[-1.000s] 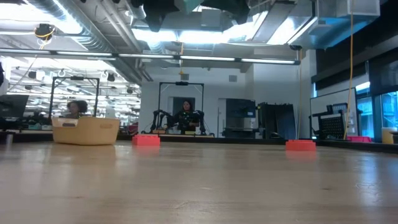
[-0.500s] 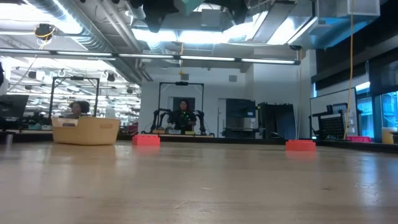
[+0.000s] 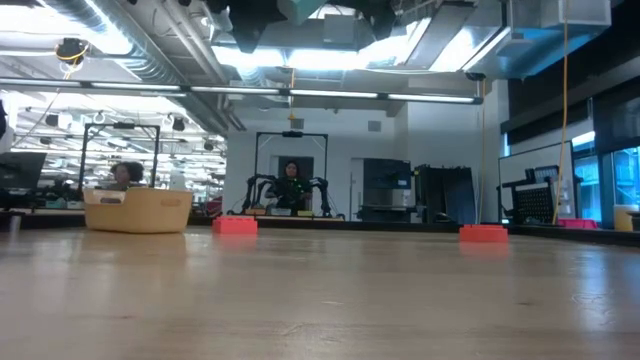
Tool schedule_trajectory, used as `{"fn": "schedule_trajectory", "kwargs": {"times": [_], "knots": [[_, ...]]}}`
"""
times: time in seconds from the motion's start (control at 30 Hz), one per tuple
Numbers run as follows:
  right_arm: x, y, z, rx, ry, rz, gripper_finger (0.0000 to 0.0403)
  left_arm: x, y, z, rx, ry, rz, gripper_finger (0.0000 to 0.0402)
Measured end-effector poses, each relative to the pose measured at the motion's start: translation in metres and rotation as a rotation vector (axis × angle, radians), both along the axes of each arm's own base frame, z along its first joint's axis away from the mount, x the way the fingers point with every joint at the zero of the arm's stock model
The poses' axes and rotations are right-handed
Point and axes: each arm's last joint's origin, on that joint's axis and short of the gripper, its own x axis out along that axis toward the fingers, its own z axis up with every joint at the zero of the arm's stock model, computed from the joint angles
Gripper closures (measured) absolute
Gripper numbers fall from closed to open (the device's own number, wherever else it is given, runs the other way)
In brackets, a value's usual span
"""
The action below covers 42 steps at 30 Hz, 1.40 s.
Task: Sort & place blocks by color
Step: Put the top light blue wooden block into the orange bin
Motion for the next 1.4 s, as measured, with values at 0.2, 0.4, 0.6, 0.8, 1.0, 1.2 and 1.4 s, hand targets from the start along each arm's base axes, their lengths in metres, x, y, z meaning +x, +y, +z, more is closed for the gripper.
{"fn": "schedule_trajectory", "kwargs": {"times": [0.2,0.4,0.6,0.8,1.0,1.2,1.4], "knots": [[-0.015,-0.002,0.004,-0.026,0.073,0.003,0.0265,-0.006,0.015,0.002,-0.085,0.038,0.014,0.0186],[-0.043,-0.006,0.011,-0.028,0.198,-0.019,0.0265,-0.034,0.030,0.020,-0.111,0.040,-0.014,0.0173],[-0.067,-0.004,0.009,-0.001,0.300,-0.023,0.0265,-0.074,0.037,0.046,-0.068,-0.077,0.098,0.0176],[-0.088,0.000,-0.010,0.084,0.279,-0.043,0.0265,-0.101,0.029,0.037,-0.088,-0.249,0.132,0.0177],[-0.094,0.001,-0.014,0.178,0.082,-0.045,0.0265,-0.107,0.023,0.022,-0.124,-0.339,0.117,0.0177],[-0.092,0.001,-0.010,0.199,-0.001,-0.040,0.0265,-0.107,0.023,0.016,-0.094,-0.288,0.108,0.0184],[-0.092,0.001,-0.009,0.212,-0.006,-0.042,0.0265,-0.107,0.023,0.015,-0.092,-0.279,0.106,0.0260]]}}
